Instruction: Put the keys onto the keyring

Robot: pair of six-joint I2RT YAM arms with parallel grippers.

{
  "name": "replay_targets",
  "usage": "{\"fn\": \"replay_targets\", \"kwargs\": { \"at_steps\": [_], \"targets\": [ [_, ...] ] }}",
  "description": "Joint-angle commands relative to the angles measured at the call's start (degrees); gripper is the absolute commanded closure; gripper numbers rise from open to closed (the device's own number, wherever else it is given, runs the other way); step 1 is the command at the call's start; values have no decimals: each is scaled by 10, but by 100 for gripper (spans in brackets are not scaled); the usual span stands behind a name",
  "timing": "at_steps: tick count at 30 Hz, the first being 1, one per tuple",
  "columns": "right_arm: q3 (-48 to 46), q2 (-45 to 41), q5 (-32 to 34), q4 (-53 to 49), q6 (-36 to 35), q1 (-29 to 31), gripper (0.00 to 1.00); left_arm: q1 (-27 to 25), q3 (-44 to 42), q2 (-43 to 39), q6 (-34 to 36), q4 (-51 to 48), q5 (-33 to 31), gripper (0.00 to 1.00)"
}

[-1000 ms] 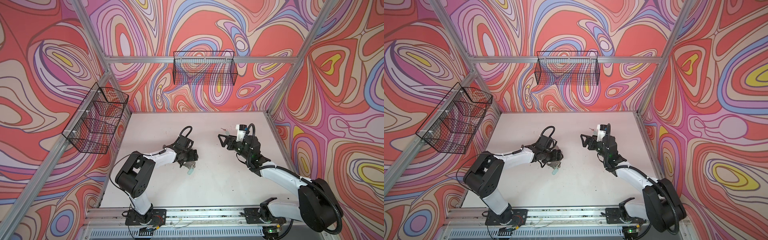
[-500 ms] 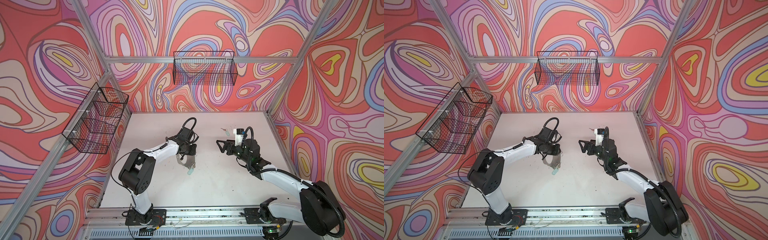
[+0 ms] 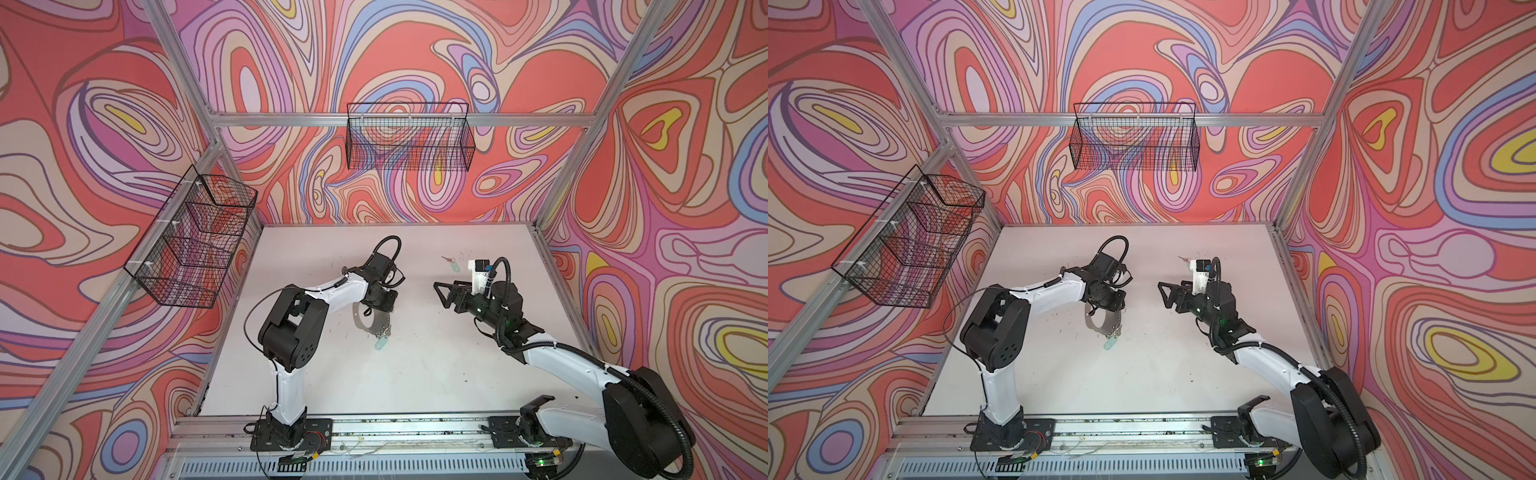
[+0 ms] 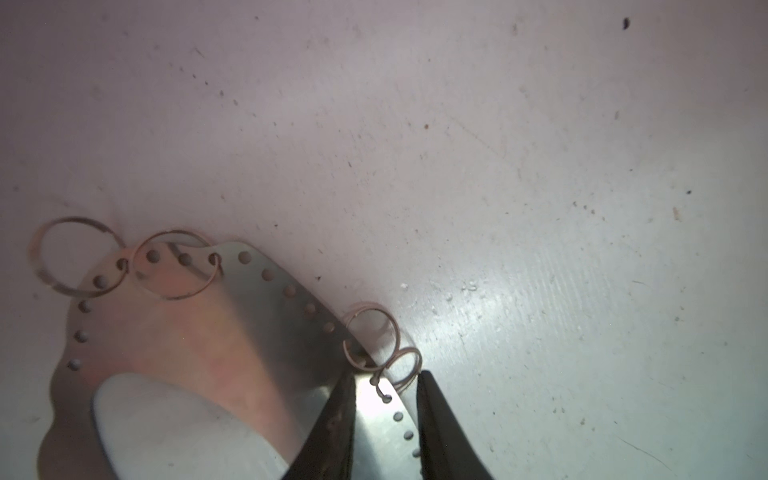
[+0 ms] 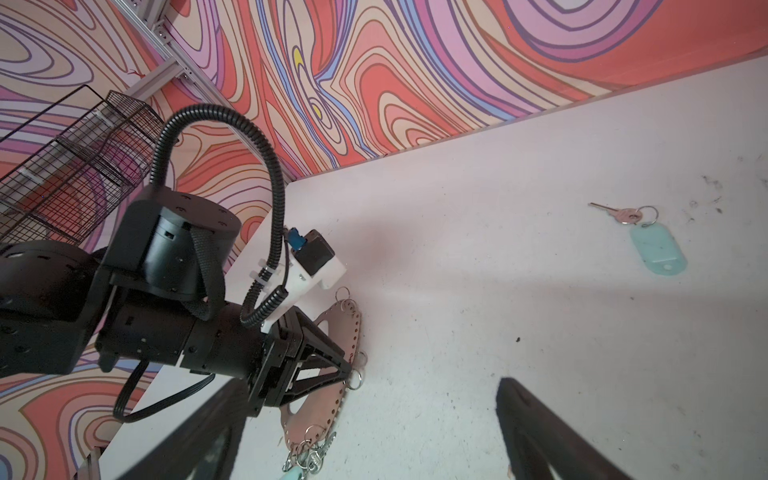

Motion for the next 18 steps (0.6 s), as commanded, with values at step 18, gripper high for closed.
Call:
{"fn": "replay_targets", "kwargs": {
  "at_steps": [18],
  "targets": [
    [-11, -1, -2, 21, 5, 2, 2, -12, 7, 14, 41, -35, 48, 81]
  ]
}}
